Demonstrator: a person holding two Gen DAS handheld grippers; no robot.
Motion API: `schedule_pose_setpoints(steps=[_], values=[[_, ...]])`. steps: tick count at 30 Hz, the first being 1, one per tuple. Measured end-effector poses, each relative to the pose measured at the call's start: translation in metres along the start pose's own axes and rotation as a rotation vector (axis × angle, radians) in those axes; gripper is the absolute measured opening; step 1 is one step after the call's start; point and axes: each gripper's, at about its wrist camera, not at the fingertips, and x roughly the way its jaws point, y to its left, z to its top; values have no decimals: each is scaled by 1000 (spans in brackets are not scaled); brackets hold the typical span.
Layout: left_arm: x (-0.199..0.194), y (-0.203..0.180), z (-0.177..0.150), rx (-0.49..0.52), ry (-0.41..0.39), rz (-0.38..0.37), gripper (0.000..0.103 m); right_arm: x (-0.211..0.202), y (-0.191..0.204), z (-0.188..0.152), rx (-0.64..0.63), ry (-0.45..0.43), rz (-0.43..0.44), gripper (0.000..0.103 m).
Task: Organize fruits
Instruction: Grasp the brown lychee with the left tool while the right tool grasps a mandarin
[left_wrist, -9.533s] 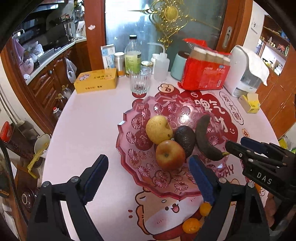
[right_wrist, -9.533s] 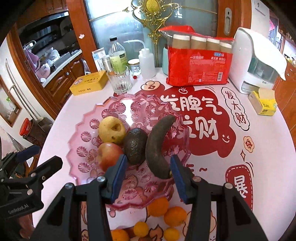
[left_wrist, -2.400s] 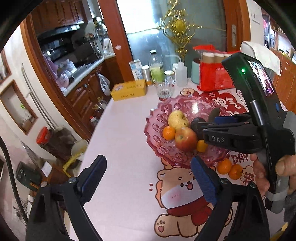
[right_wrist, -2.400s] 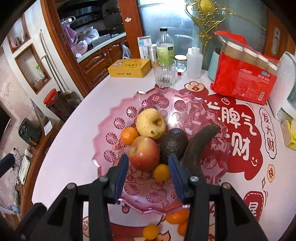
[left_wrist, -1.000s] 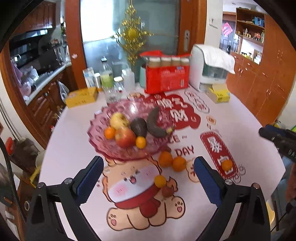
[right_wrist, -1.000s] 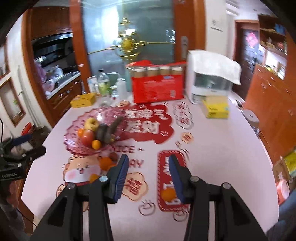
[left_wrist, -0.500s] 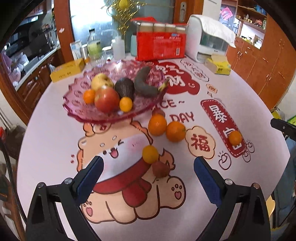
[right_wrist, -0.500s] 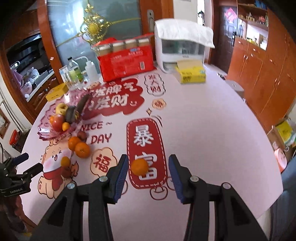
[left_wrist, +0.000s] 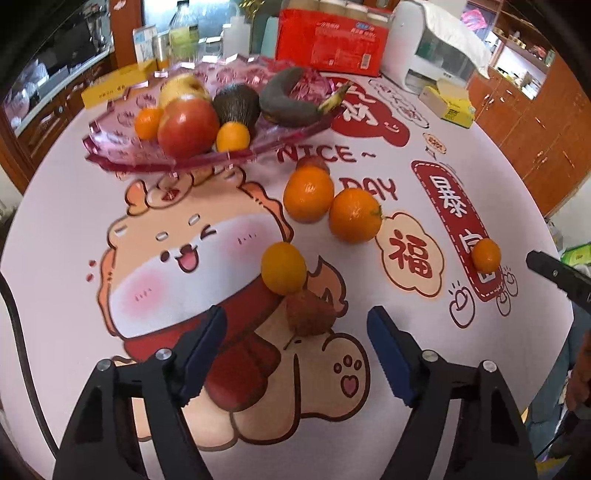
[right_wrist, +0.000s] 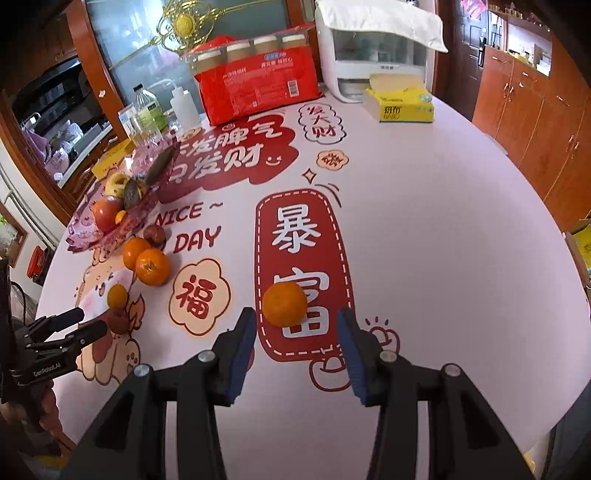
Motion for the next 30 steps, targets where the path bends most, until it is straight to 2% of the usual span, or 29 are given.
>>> schedule_pose_setpoints(steps=[16, 18, 22, 26, 30], values=[[23, 0, -2, -31, 48, -19, 59, 54, 20, 0, -83, 76, -17, 45], [25, -3, -1, -20, 54, -20, 55, 56, 21, 0, -92, 72, -35, 45], [28, -7, 0, -8, 57, -15, 54, 60, 22, 1, -115, 72, -66, 45], [30, -7, 2, -14, 55, -11, 48, 67, 18, 2, -111, 86, -69, 45], [31, -7, 3, -13, 54, -12, 37, 74, 15, 1, -94, 106, -43, 45]])
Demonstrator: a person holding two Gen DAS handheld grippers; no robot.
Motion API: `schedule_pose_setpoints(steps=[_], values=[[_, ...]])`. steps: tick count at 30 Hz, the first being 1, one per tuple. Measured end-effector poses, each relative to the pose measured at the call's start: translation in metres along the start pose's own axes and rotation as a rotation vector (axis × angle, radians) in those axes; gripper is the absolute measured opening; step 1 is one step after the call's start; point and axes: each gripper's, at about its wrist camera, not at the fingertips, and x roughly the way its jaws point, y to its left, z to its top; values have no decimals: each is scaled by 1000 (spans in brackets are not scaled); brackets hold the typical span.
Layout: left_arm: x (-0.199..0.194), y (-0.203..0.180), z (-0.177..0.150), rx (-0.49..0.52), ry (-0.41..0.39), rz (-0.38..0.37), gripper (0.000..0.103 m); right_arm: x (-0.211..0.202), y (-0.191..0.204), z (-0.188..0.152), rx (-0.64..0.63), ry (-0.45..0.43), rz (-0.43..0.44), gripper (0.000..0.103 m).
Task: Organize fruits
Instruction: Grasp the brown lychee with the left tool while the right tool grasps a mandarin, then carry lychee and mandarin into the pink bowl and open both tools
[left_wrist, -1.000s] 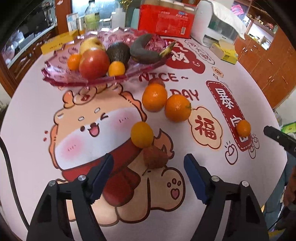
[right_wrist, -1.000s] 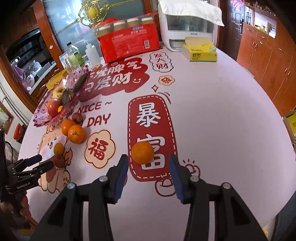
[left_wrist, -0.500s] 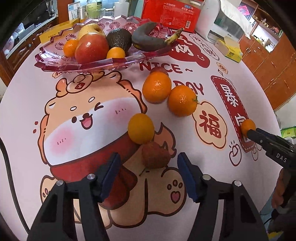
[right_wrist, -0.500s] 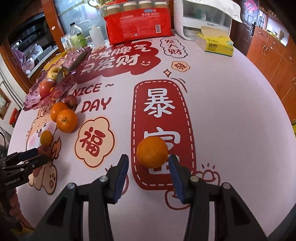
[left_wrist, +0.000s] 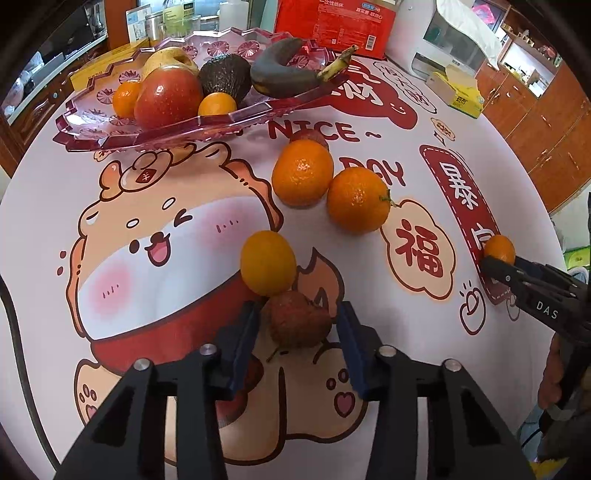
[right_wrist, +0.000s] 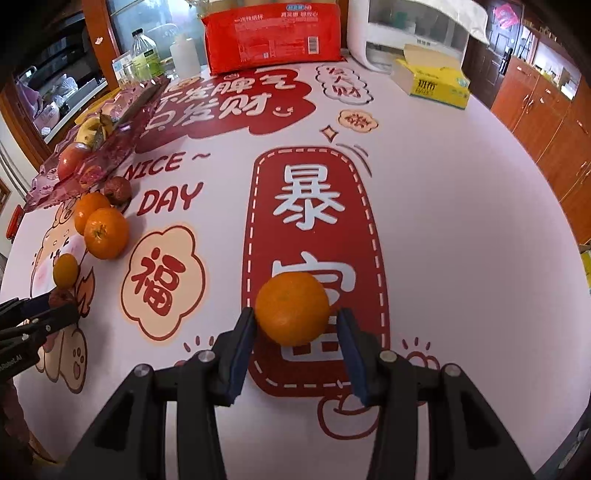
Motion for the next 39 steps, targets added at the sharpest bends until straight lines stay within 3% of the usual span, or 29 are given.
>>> schedule_pose_setpoints(steps=[2, 4, 13, 24, 30, 39], values=[[1, -1, 0, 7, 3, -4, 31, 1, 0, 0, 5, -11, -3, 44], [1, -1, 0, 7, 4, -6, 31, 1, 2, 1, -2, -18, 6, 39], [0, -1, -1, 9, 10, 9, 30, 1, 5, 1, -22, -7, -7, 38], [-16, 3, -9, 14, 2, 31, 29, -16, 39, -9, -108, 4, 72, 37], [-48, 3, -8, 43, -43, 58, 29, -46, 72, -13, -215, -51, 120, 37], [-120, 10, 24, 31, -93, 37, 29, -110, 114, 4, -364, -172, 229, 37]])
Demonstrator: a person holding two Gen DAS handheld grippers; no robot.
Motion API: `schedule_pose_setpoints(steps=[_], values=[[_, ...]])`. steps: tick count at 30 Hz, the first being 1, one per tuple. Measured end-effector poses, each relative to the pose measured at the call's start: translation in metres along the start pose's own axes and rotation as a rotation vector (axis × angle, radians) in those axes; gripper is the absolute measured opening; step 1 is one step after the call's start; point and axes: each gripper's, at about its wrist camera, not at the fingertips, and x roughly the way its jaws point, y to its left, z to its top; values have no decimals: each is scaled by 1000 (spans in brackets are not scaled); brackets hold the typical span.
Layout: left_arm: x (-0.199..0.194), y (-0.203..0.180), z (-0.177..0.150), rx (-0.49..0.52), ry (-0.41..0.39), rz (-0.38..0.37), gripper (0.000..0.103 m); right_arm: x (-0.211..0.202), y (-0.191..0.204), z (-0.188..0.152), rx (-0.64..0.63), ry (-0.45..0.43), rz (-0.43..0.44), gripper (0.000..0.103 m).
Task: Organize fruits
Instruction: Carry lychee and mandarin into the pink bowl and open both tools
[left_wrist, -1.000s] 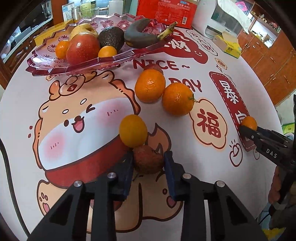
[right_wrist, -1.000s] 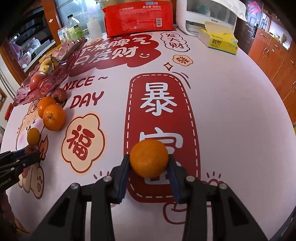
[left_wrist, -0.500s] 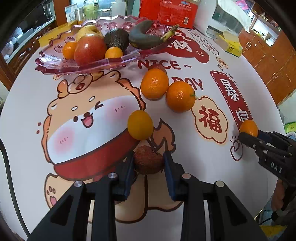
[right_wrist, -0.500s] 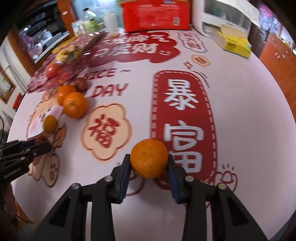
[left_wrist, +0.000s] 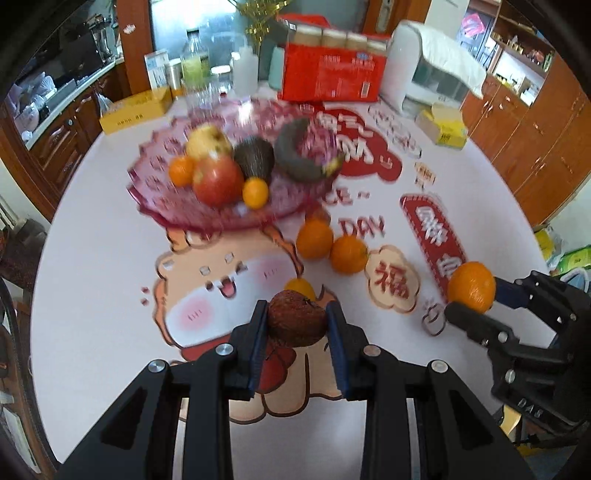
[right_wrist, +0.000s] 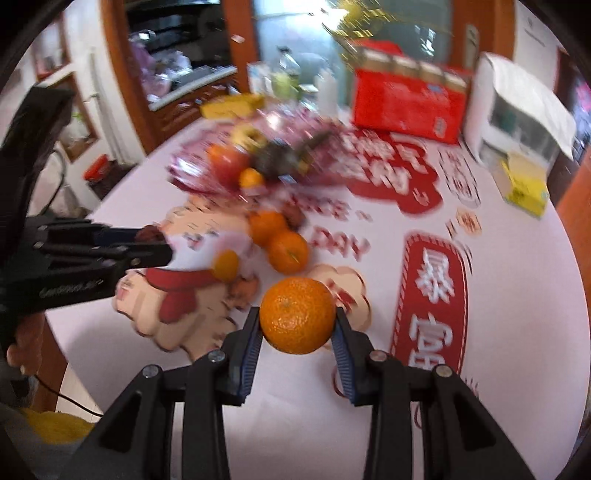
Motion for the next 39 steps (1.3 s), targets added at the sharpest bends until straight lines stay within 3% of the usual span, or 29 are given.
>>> schedule_pose_setpoints(steps=[4, 9, 14, 19, 23, 28, 33, 39], values=[[-33, 3, 25, 28, -32, 34, 29, -24, 12, 31, -50, -73, 37, 37], [-69, 15, 61, 47, -81, 77, 29, -60, 17, 96, -96, -190, 57, 37], [-104, 25, 104, 100, -152, 176, 29, -86, 13, 163, -93, -289, 65, 37], [-122, 40, 145, 112, -218, 252, 29, -85, 13, 210, -103, -347, 21, 37], [-121, 53, 181, 95, -266, 267, 29, -61, 17, 237, -107, -352, -16, 37], [-85, 77, 213, 22, -255, 243, 29, 2, 10, 256, -44, -276, -5, 37], [-2, 104, 217, -34, -121, 229, 29, 82, -6, 257, 71, -149, 21, 37], [91, 121, 200, -43, 37, 206, 29, 166, -19, 247, 110, -12, 11, 37]])
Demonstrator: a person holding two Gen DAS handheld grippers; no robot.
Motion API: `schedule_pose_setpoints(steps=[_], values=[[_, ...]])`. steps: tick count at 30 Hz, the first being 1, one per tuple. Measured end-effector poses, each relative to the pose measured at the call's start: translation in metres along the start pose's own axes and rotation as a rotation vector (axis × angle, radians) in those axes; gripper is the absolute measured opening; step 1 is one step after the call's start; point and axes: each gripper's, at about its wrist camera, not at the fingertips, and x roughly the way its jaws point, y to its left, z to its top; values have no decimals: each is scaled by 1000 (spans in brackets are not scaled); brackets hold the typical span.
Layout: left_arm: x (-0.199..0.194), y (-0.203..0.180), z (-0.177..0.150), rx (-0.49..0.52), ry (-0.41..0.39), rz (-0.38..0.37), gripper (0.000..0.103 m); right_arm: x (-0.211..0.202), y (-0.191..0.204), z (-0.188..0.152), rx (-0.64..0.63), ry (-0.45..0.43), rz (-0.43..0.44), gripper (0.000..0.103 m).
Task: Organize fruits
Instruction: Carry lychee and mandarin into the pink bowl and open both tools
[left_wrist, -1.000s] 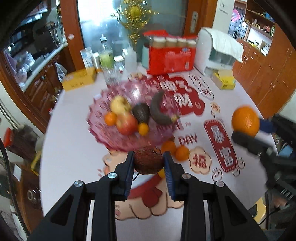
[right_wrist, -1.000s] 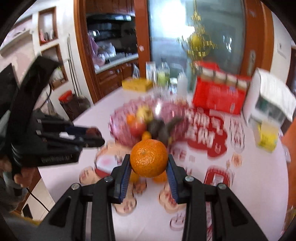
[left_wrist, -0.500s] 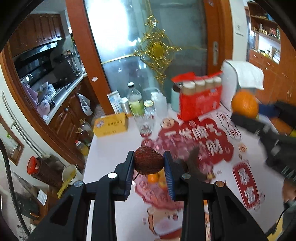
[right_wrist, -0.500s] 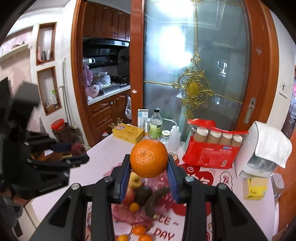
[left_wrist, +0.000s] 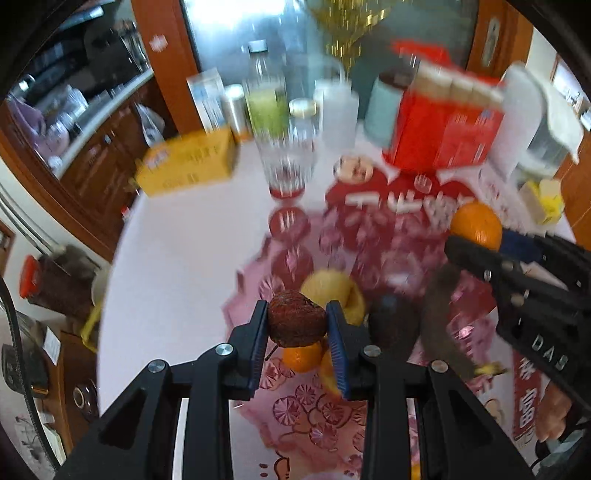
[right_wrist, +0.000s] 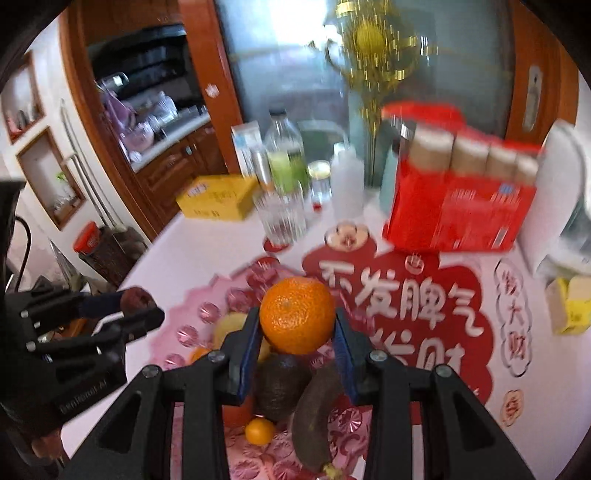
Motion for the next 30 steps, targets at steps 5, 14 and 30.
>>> schedule_pose_setpoints(steps=[5, 14, 30], values=[[51, -2, -7, 14, 71, -5, 30, 50, -6, -9, 8, 85, -17, 37], [55, 10, -4, 7, 21, 20, 71, 84, -1, -13, 13, 167, 8, 39], [-6, 9, -13, -8, -59, 13, 82, 17, 8, -10, 11, 62, 33, 46]])
